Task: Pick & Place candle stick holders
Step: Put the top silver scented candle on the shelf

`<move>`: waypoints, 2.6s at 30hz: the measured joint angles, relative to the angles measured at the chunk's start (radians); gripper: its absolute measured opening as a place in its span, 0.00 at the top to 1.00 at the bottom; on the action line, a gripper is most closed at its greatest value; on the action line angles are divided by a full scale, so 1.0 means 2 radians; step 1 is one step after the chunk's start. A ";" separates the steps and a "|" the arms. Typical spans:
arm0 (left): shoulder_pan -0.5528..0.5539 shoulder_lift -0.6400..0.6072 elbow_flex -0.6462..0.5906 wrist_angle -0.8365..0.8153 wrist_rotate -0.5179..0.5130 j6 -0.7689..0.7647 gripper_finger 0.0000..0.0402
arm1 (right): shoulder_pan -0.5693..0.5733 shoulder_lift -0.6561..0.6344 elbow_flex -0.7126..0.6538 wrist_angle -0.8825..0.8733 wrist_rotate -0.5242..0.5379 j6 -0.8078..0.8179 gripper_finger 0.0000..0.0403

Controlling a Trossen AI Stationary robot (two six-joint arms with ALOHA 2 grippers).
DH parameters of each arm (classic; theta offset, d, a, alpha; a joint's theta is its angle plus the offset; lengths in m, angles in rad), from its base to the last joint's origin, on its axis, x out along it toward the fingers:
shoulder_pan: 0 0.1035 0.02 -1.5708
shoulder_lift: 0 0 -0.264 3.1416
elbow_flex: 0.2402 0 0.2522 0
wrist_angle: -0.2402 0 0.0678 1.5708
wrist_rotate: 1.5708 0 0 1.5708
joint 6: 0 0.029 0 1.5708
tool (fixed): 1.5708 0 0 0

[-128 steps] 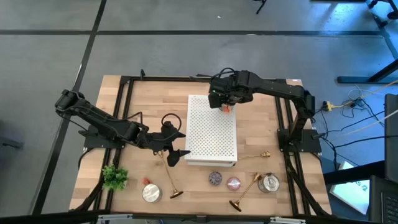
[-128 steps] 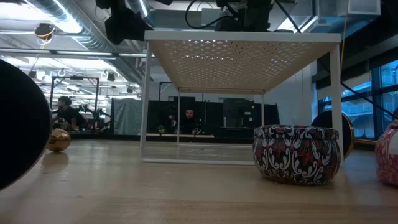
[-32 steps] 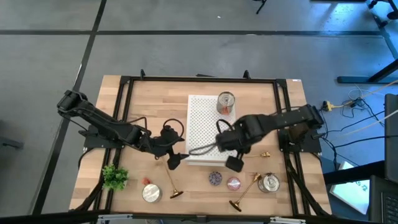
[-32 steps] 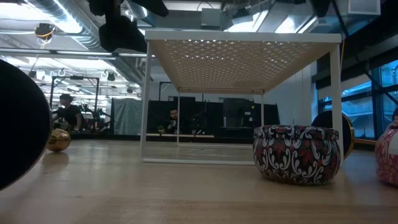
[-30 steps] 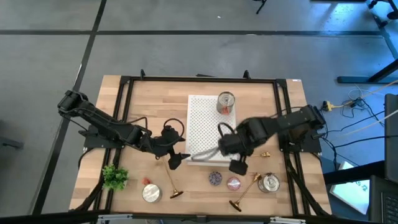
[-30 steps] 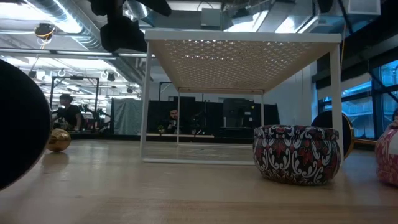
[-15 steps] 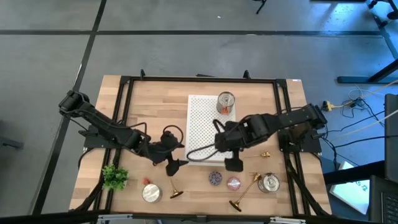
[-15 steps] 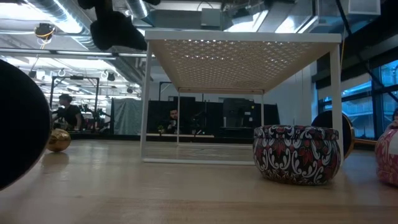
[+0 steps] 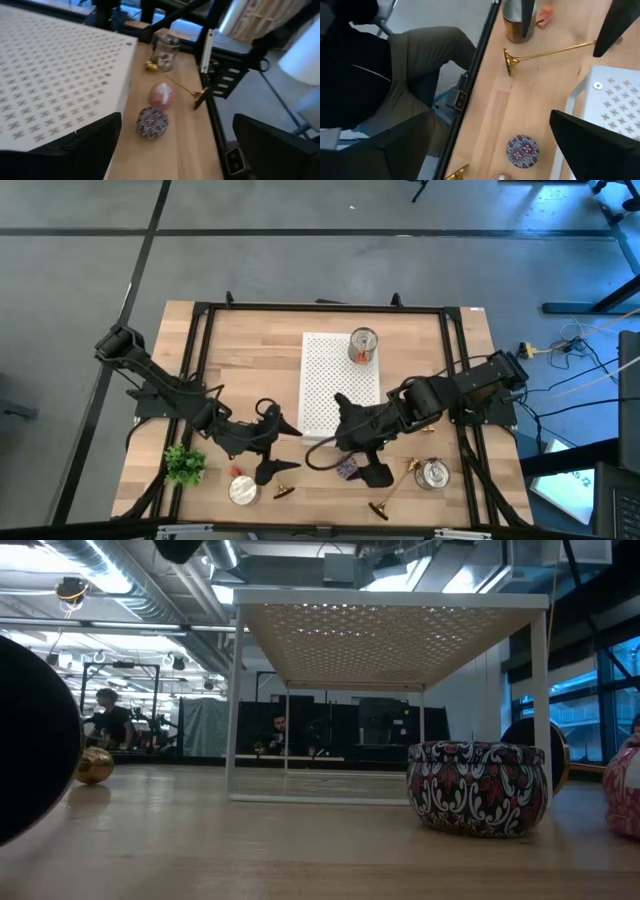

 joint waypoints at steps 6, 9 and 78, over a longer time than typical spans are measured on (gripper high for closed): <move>-0.005 0.000 0.000 0.011 0.010 0.018 0.29 | 0.000 -0.003 -0.001 -0.033 0.009 0.037 0.02; -0.002 0.000 0.000 0.009 0.012 0.018 0.51 | -0.004 -0.009 -0.001 -0.071 0.019 0.047 0.02; -0.009 0.000 0.000 0.004 0.012 0.022 0.99 | -0.248 -0.045 -0.053 -0.242 0.248 -0.232 0.48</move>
